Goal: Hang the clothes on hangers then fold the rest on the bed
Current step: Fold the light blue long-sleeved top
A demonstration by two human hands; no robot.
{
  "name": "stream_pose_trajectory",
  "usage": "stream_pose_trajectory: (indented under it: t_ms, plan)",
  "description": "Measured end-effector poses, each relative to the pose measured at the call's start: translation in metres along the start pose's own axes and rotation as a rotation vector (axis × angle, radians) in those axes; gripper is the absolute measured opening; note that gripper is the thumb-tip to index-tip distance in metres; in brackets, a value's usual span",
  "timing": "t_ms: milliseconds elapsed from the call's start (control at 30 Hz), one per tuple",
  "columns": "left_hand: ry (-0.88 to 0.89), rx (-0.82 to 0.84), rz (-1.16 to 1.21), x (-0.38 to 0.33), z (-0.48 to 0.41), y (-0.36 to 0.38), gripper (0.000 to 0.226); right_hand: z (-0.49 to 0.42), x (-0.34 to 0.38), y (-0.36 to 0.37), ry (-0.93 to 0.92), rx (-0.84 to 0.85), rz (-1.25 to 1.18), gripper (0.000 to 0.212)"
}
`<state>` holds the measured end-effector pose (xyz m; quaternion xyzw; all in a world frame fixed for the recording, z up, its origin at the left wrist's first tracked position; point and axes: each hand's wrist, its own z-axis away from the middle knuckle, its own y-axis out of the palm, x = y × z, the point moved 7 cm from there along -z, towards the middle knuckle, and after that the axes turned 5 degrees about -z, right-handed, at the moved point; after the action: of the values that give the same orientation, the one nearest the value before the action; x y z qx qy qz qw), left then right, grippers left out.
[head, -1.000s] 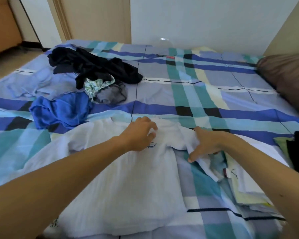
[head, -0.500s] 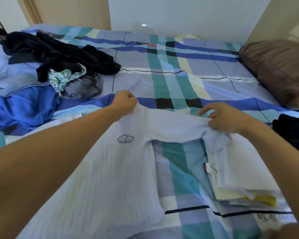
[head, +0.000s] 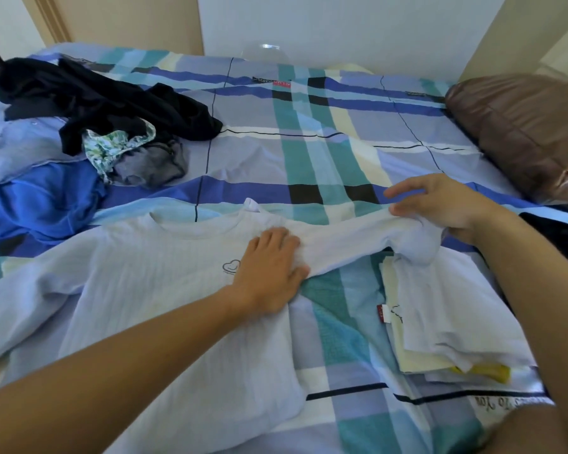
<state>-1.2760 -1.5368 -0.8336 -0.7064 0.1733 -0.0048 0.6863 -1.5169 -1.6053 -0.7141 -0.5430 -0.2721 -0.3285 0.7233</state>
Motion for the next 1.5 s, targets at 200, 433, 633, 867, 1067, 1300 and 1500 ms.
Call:
stream_pose_trajectory:
  t_ms: [200,433,633,867,1067,1300,1500]
  plan:
    - [-0.07,0.224,0.358,-0.008,0.021,-0.023,0.069,0.012,0.03,0.025,-0.008,0.19,-0.3,0.035]
    - [-0.398,0.183,1.415,0.036,0.041,-0.107,0.07,0.031,0.115,0.109,-0.16,0.371,-0.428,0.036]
    - [-0.671,0.066,1.493,0.118,0.077,-0.106,0.052,0.048,0.143,0.189,-0.17,0.616,-0.624,0.043]
    - [-0.716,0.039,0.674,0.19,0.1,-0.088,0.039,0.044,0.092,0.226,-0.388,0.452,0.141,0.033]
    - [-0.576,-0.129,0.183,0.23,0.121,-0.143,0.029,0.057,0.073,0.252,-0.418,0.514,0.399,0.041]
    - [-0.8,0.381,0.092,0.291,0.217,-0.13,0.071,0.081,0.13,0.297,-0.646,0.439,0.288,0.035]
    - [-0.817,0.487,0.202,0.31,0.262,-0.122,0.044,0.101,0.161,0.366,-0.702,0.508,0.218,0.038]
